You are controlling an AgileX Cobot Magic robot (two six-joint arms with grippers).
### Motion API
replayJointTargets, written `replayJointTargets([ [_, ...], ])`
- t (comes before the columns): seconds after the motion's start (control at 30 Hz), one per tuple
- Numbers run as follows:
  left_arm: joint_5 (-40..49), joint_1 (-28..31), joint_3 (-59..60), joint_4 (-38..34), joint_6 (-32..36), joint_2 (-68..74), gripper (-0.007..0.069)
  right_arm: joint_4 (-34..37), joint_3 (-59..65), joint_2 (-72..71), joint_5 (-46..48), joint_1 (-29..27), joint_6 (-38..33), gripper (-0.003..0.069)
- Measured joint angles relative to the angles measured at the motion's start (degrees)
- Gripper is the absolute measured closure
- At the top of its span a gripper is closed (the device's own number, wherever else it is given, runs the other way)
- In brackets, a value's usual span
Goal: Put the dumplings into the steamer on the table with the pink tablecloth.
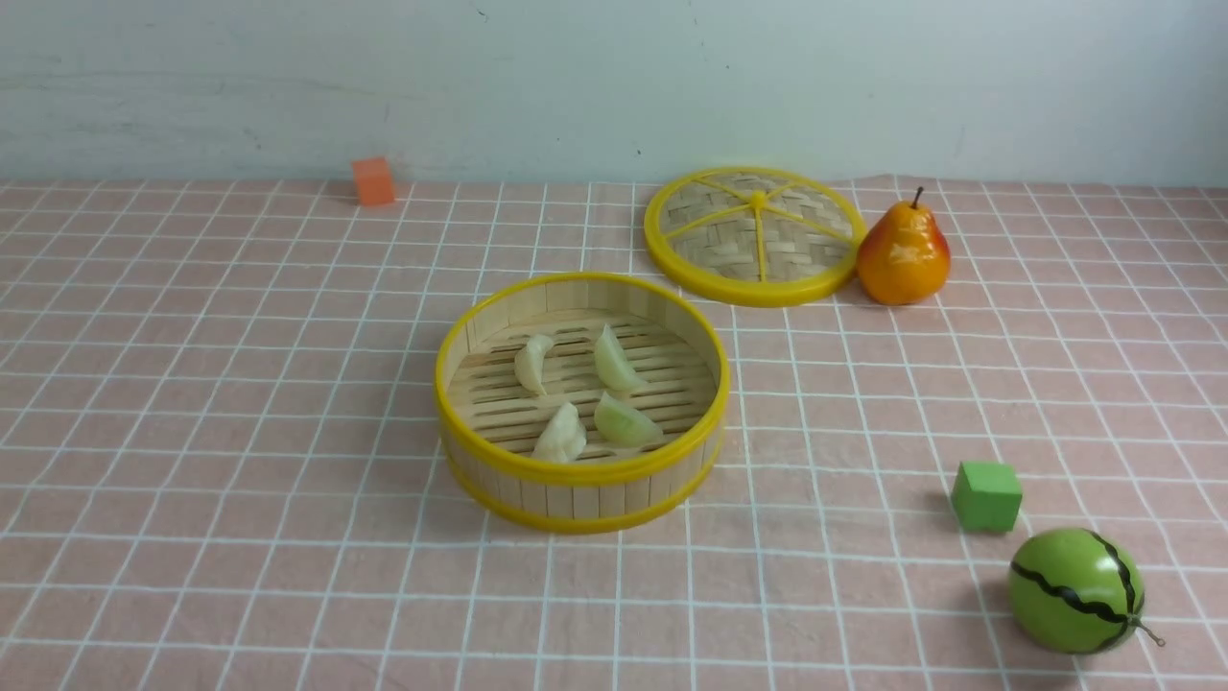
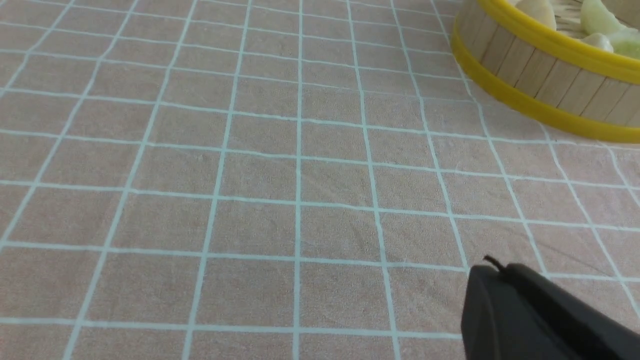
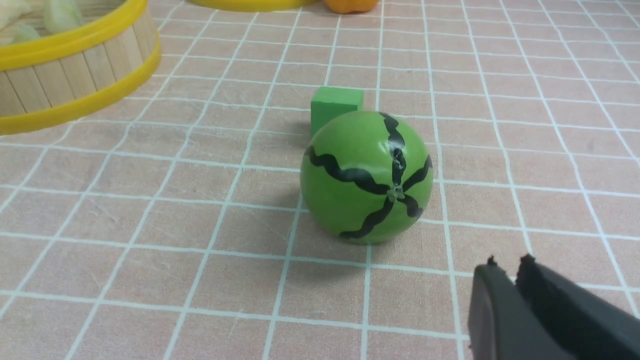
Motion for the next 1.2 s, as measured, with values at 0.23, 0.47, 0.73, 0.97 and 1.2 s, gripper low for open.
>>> replayJointTargets([
  [0.23,0.05,0.00,0.00,0.00,0.00,0.00,0.0638,0.00,0.00,0.00,0.00,0.00,0.00,0.0577],
  [0.47,0.05,0.00,0.00,0.00,0.00,0.00,0.0638,0.00,0.00,0.00,0.00,0.00,0.07,0.0566],
  [0.73,0.05,0.00,0.00,0.00,0.00,0.00,0.0638,0.00,0.00,0.00,0.00,0.00,0.07,0.0557],
  [0.97,0.05,0.00,0.00,0.00,0.00,0.00,0.0638,0.00,0.00,0.00,0.00,0.00,0.07,0.0549],
  [1.2,0.05,0.00,0.00,0.00,0.00,0.00,0.0638,0.00,0.00,0.00,0.00,0.00,0.07,0.0540],
])
